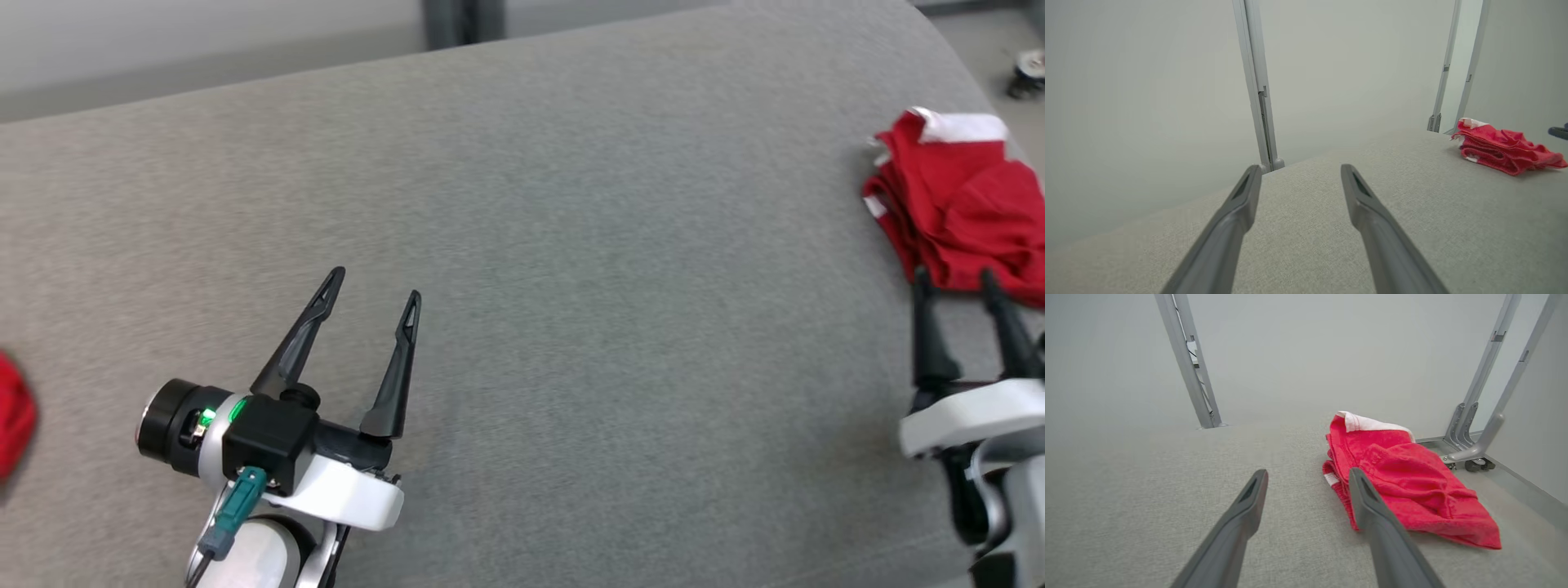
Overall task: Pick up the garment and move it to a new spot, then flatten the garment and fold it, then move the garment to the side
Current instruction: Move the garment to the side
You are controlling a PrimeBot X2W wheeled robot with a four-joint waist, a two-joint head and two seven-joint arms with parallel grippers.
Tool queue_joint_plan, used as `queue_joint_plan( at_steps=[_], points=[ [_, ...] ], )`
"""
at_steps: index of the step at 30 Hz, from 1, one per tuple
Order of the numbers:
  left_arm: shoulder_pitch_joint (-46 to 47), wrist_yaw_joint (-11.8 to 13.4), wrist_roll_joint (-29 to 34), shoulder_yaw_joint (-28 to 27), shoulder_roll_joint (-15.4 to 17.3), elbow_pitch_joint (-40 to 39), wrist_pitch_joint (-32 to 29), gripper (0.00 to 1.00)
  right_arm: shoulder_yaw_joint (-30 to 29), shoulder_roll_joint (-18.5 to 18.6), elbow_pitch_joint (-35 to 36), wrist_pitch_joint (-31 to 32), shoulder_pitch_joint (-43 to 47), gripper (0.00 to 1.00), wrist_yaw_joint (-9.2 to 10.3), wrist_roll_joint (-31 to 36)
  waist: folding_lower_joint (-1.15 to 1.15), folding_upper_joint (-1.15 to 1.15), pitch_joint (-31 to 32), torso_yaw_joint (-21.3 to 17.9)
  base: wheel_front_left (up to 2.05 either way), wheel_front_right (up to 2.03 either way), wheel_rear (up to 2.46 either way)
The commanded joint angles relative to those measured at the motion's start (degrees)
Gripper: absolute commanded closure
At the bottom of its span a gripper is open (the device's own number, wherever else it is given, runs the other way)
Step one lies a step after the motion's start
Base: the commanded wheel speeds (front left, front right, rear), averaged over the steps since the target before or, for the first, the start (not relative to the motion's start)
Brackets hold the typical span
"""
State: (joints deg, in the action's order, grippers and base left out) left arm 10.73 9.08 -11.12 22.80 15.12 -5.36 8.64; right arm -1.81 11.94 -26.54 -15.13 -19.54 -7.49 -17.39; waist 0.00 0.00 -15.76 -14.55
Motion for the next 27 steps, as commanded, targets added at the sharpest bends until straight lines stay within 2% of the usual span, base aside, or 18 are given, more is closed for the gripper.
queue_joint_plan(
  at_steps=[1,6,9,14,19,27],
  points=[
    [-0.6,0.3,-0.4,-0.5,0.1,0.2,0.3,0.0,-0.2,-0.1,0.7,0.0,0.4,0.0,-0.01,0.5,0.0,0.0,1.8,2.2,0.0,0.0,0.0],
    [-2.0,1.6,-2.0,-1.7,-0.7,2.7,1.6,0.0,1.4,-3.8,6.7,0.0,4.9,0.0,-0.01,3.6,0.0,0.0,3.9,7.0,0.0,0.0,0.0],
    [-2.8,2.2,-3.0,-2.7,-0.9,4.7,2.4,0.0,2.0,-4.1,9.5,0.3,6.3,0.0,-0.01,5.0,0.0,0.0,4.9,10.1,0.0,0.0,0.0],
    [-4.9,3.5,-4.9,-5.4,-0.6,7.6,3.7,0.0,1.9,-5.0,14.0,2.3,8.6,0.0,-0.01,6.6,0.0,0.0,6.5,13.2,0.0,0.0,0.0],
    [-7.1,3.5,-6.0,-6.3,-0.3,9.2,4.5,0.0,1.6,-5.8,18.7,4.4,11.9,0.0,-0.01,7.9,0.0,0.0,8.7,14.3,0.0,0.0,0.0],
    [-10.6,3.6,-7.2,-6.2,-0.1,10.2,4.6,0.0,1.2,-6.8,25.1,8.0,18.2,0.0,-0.01,9.0,0.0,0.0,12.9,13.4,0.0,0.0,0.0]
  ],
)
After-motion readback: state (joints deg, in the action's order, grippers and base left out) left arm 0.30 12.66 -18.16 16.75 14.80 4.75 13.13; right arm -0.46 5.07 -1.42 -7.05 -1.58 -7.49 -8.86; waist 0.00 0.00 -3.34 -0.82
